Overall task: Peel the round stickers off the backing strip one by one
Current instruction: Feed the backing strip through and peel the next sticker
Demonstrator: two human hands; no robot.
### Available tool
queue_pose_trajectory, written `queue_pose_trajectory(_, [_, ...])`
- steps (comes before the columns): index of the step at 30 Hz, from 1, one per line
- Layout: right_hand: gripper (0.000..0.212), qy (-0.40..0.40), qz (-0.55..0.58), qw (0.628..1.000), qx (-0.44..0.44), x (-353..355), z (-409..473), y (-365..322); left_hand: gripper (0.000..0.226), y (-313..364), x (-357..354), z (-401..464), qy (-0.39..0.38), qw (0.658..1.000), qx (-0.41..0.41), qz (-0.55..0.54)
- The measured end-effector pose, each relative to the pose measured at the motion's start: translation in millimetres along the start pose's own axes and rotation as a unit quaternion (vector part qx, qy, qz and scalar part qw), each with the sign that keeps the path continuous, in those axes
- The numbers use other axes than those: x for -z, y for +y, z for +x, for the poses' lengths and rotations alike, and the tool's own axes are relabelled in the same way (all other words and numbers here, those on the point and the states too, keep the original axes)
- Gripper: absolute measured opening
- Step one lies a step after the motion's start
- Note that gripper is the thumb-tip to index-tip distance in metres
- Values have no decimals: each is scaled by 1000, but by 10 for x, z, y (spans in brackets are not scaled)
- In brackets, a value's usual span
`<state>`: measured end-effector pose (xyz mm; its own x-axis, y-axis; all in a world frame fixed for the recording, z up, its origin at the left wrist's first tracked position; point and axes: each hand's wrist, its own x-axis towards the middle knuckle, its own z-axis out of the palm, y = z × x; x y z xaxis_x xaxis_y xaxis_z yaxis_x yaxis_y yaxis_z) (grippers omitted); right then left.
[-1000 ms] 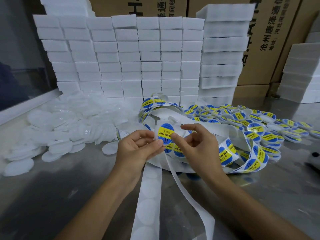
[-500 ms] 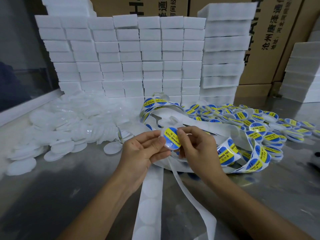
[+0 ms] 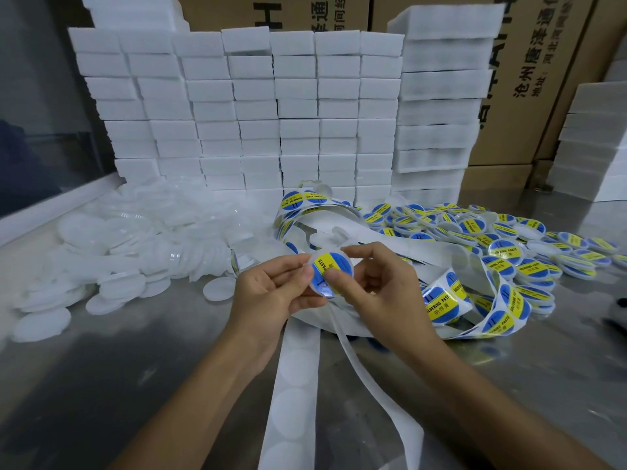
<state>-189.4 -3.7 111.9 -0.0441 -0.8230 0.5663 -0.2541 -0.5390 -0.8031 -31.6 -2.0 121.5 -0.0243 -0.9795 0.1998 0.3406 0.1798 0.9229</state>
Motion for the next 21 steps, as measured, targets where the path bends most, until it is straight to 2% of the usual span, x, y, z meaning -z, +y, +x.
queue_pose_trajectory(3, [35, -48, 13, 999, -4, -7, -5, 0, 23, 2, 36, 19, 22, 1000, 3, 3])
queue_pose_trajectory(6, [24, -83, 29, 996, -28, 27, 14, 3, 12, -9, 70, 32, 24, 999, 6, 20])
queue_pose_trajectory(8, [9, -67, 41, 996, -39, 43, 26, 7, 13, -18, 61, 27, 11, 999, 6, 41])
queue_pose_trajectory(11, [32, 10, 45, 997, -54, 22, 21, 16, 15, -46, 16, -10, -28, 997, 4, 66])
queue_pose_trajectory(13, [38, 25, 31, 998, -49, 38, 21, 20, 16, -60, -4, -17, -35, 997, 6, 72])
queue_pose_trajectory(16, [36, -39, 14, 999, -30, 61, 16, 15, 14, -47, -9, -13, -17, 999, 15, 47])
queue_pose_trajectory(18, [45, -110, 17, 994, -23, 44, -2, 24, 11, -46, -1, -8, 2, 999, 19, 29])
queue_pose_trajectory(21, [44, -156, -15, 988, -11, -9, -31, 51, 23, -65, -10, -14, 10, 999, 25, 44])
